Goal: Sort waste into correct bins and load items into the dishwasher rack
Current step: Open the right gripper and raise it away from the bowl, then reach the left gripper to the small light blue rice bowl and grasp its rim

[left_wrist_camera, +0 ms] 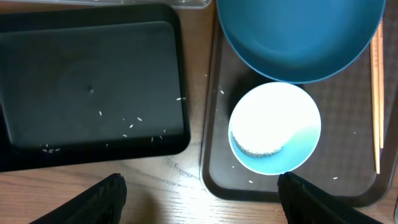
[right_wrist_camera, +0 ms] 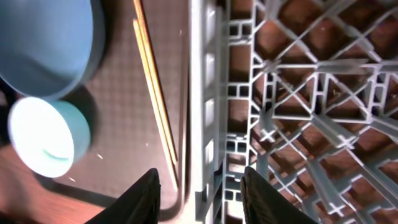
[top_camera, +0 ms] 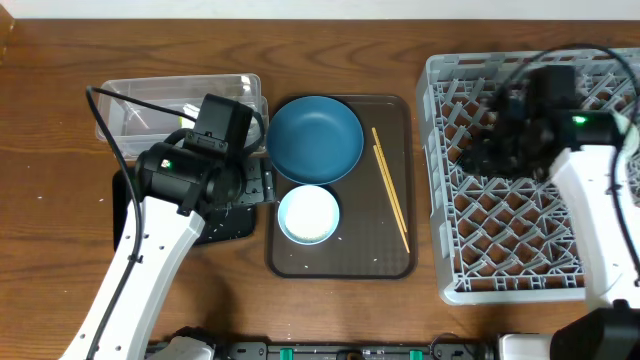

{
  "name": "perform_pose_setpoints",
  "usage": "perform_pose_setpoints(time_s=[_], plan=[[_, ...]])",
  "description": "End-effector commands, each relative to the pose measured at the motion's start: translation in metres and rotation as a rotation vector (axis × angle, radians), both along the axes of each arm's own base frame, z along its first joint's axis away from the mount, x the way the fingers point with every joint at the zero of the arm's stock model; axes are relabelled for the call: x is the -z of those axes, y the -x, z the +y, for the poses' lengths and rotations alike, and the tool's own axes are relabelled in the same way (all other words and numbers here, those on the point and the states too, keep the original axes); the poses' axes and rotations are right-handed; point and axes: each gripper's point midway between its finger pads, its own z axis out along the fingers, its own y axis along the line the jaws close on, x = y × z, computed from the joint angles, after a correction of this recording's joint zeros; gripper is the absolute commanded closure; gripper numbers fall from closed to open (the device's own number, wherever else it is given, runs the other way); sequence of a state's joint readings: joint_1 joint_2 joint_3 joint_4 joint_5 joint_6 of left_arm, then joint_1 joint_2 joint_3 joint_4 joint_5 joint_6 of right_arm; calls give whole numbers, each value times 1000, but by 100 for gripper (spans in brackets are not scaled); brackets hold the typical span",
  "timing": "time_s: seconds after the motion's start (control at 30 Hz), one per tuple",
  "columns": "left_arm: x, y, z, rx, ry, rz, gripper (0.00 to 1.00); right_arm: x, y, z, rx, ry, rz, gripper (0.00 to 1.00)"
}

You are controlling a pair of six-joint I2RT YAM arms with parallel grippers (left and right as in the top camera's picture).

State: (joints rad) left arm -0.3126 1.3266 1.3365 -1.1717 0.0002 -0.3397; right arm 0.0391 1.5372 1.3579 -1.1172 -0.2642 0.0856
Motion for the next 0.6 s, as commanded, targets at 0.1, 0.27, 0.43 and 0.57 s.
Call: perform_pose_setpoints(time_s=[0.1,0.27,0.43,0.57], plan=[[7,0,-4,11,2,34,19,8,9,-39,112,326,34,59],[26,0,-22,71,-22,100,19,9,16,-54,194,359,72,50],[51,2,-53,170,-54,165,19,10,20,-44,177,300,93,13],[74,4,-81,254,-82,208,19,10,20,-43,176,298,93,14]])
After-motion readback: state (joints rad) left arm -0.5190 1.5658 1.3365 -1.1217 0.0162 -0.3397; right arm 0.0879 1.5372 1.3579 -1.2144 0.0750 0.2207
